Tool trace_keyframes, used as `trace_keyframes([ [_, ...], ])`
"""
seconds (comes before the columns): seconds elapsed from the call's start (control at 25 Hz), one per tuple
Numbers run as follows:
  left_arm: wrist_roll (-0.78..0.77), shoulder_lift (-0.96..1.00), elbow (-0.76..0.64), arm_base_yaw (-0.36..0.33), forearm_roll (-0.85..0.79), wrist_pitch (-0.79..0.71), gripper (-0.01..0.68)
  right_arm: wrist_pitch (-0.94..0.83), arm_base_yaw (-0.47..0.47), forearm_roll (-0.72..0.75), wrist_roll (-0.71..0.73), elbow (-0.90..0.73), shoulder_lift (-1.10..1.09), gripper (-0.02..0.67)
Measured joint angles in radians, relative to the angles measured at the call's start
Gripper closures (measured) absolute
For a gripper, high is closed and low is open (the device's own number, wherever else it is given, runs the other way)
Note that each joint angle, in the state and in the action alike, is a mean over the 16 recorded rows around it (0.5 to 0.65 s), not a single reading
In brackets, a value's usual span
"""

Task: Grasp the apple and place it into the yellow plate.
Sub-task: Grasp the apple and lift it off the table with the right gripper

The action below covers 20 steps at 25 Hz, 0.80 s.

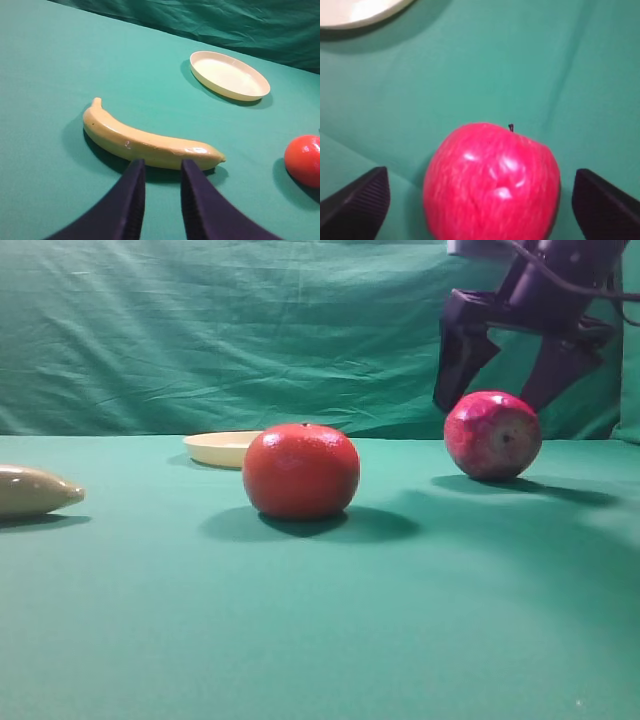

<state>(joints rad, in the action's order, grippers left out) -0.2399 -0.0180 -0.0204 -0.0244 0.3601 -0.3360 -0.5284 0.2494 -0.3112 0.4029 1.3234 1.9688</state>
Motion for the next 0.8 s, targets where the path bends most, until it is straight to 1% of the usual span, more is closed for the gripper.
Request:
trace_keyframes([
  [0.2, 0.000, 0.000, 0.000, 0.000, 0.000, 0.000, 0.516, -0.021, 0.000, -0.002, -0.001, 0.043, 0.017, 0.096],
  [0.32, 0.000, 0.000, 0.000, 0.000, 0.000, 0.000, 0.516, -0.037, 0.004, -0.013, -0.002, 0.099, 0.020, 0.119],
  [0.44, 0.000, 0.000, 0.000, 0.000, 0.000, 0.000, 0.516, -0.043, 0.016, -0.027, -0.002, 0.175, 0.024, 0.127],
  [0.6, 0.000, 0.000, 0.000, 0.000, 0.000, 0.000, 0.516, -0.037, 0.050, -0.048, 0.000, 0.299, 0.043, 0.128],
  [0.8, 0.000, 0.000, 0.000, 0.000, 0.000, 0.000, 0.516, 0.004, 0.116, -0.075, 0.005, 0.449, 0.096, 0.128],
])
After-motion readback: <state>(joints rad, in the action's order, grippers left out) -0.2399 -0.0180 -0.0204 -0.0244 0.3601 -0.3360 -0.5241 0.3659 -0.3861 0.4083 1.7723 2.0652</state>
